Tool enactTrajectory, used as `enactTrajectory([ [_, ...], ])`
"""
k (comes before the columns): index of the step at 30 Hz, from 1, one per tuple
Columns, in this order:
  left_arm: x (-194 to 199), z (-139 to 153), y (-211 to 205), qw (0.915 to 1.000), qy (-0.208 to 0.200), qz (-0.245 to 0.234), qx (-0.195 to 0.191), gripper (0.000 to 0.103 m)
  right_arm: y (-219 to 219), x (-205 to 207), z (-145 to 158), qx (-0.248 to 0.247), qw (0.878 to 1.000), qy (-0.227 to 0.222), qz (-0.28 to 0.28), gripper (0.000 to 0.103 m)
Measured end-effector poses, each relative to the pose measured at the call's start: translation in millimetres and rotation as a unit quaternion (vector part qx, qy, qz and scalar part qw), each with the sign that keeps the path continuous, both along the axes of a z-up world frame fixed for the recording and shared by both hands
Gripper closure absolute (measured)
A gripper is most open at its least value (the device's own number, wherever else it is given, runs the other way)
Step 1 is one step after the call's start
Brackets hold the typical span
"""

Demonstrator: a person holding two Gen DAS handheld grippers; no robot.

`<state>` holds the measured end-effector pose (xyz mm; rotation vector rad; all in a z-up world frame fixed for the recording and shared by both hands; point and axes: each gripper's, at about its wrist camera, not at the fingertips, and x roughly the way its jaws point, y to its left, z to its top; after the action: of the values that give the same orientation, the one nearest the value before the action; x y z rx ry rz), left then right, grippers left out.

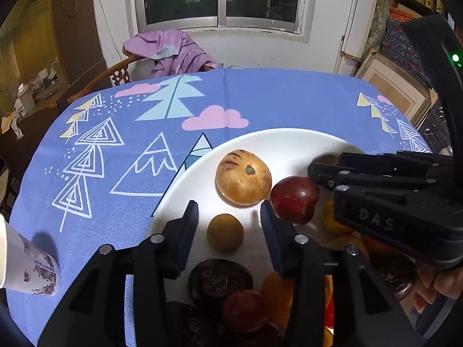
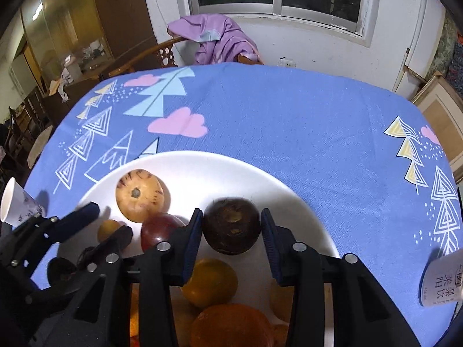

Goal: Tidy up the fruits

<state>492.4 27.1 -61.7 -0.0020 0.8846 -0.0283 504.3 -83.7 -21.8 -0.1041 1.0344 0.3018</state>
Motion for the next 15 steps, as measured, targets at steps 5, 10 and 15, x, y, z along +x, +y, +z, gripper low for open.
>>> enactTrajectory([
  [5, -4.5, 8.5, 1.9, 0.9999, -0.008, 0.006, 0.004, 0.058, -0.3, -3.6, 8.3, -0.009, 1.0, -0.017, -0.004, 0.045],
  [10, -19.1, 25.7, 6.0, 0.9997, -0.019, 0.014, 0.006, 0.056, -5.7, -19.6, 34.2, 0.005, 0.999, -0.041, -0.007, 0.045],
  [15, -59.2, 53.5, 7.2, 0.9989, -0.043, 0.018, 0.001, 0.049, -15.1, -61.6, 69.5, 0.036, 0.997, -0.068, 0.002, 0.044],
])
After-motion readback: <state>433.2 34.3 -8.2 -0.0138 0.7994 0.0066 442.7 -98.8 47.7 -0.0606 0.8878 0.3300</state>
